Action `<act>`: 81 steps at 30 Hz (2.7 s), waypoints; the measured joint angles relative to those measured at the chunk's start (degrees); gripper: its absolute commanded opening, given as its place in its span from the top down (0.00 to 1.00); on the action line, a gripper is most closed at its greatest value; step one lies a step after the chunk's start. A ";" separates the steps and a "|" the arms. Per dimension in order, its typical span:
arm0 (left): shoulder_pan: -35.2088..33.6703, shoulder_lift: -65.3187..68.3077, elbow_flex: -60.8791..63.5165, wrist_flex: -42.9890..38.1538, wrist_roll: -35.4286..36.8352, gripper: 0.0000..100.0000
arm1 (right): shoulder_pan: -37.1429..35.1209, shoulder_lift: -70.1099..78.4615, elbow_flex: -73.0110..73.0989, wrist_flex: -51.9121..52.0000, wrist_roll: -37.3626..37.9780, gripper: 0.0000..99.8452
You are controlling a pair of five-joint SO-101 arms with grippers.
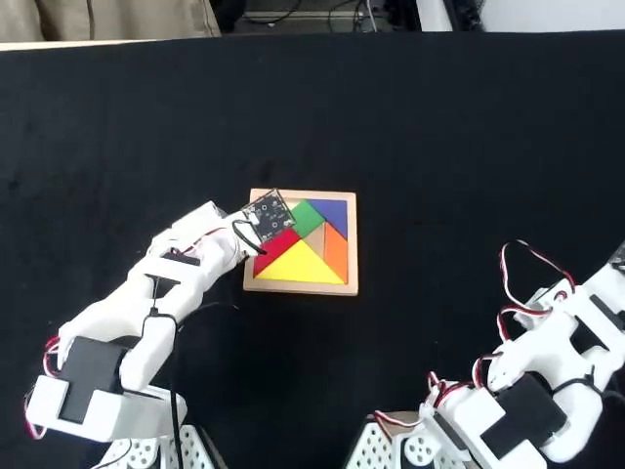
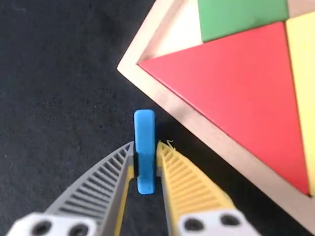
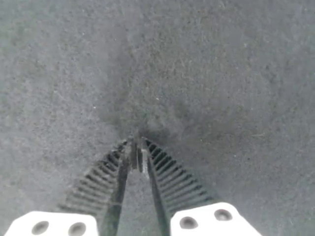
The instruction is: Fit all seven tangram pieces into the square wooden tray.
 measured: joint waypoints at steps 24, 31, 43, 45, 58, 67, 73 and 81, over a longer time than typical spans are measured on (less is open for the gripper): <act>17.67 -5.10 -47.91 73.76 -9.05 0.97 | 0.00 0.00 0.00 0.00 1.49 0.99; 17.32 11.34 -58.20 75.96 -10.55 0.97 | 0.00 0.00 0.00 0.00 1.85 0.99; 15.82 23.21 -63.74 76.04 -14.68 0.97 | 0.00 0.00 0.00 0.00 1.85 0.99; 15.65 24.44 -64.44 75.78 -14.68 0.97 | 0.00 0.00 0.00 0.00 1.85 0.99; 14.51 26.46 -65.32 74.20 -14.77 0.97 | 0.00 0.00 0.00 0.00 1.85 0.99; 13.63 26.46 -66.73 72.88 -12.84 0.69 | 0.00 0.00 0.00 0.00 2.20 0.99; 13.10 26.46 -66.73 71.12 -13.71 0.72 | 0.00 0.00 0.00 0.00 2.20 0.99; 11.25 26.46 -66.73 64.70 -13.98 0.72 | 0.00 0.00 0.00 0.00 2.20 0.99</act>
